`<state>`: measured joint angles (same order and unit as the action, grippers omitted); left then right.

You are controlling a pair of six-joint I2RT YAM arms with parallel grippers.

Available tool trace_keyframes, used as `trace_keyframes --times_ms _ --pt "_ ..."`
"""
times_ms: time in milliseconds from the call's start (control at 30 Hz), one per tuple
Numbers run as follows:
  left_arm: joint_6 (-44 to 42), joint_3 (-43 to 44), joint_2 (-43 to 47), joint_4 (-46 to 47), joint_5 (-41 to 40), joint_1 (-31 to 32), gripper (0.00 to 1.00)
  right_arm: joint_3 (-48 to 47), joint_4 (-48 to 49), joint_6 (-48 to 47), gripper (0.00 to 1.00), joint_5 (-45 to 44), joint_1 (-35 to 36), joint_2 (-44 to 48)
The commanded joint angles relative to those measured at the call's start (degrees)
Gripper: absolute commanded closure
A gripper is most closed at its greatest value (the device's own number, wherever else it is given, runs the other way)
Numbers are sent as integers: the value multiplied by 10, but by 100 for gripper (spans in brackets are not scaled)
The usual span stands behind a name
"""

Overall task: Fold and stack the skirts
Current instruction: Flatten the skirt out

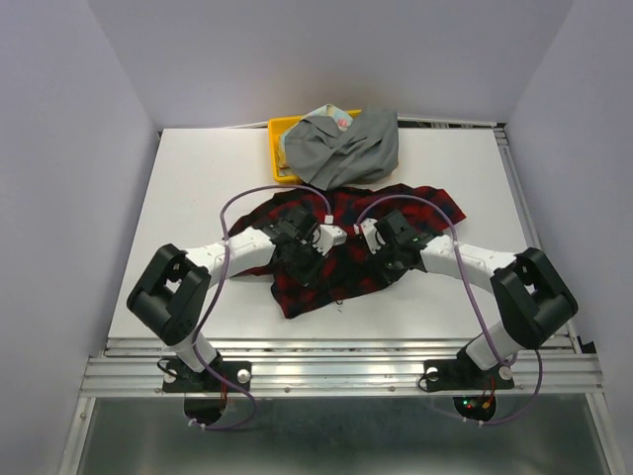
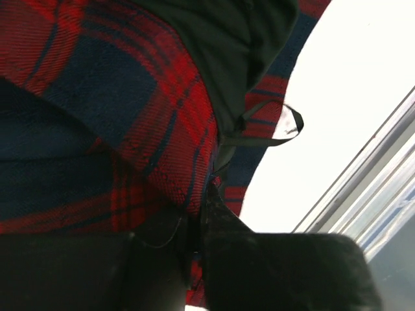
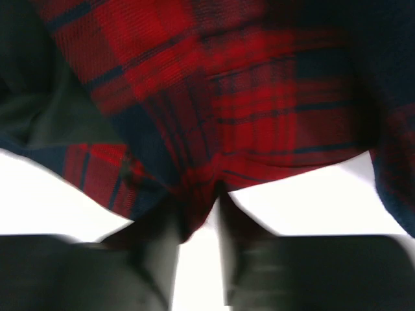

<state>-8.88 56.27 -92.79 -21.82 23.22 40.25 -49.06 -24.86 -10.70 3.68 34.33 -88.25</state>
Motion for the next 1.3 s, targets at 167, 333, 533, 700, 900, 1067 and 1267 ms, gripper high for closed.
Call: trace_keyframes --times_ms 167,333,533,700,900,1067,1267 --pt "-31 45 142 -39 -143 -57 100 27 33 9 99 -183 2 91" --pt "-60 95 233 -47 -326 -75 100 0 19 -36 99 -234 -26 177" --pt "-125 139 302 10 -499 -128 100 -91 18 -118 99 -215 -165 216" --pt "-185 163 321 44 -546 -146 90 -173 17 -160 99 -184 -252 200" --pt "-181 235 300 19 -507 -163 70 -300 -32 -158 99 -164 -258 163" --pt "-157 316 277 6 -479 -176 50 -426 -67 -165 99 -170 -258 127" --pt "-145 435 270 -37 -445 -179 65 -595 -150 -161 99 -166 -258 83"
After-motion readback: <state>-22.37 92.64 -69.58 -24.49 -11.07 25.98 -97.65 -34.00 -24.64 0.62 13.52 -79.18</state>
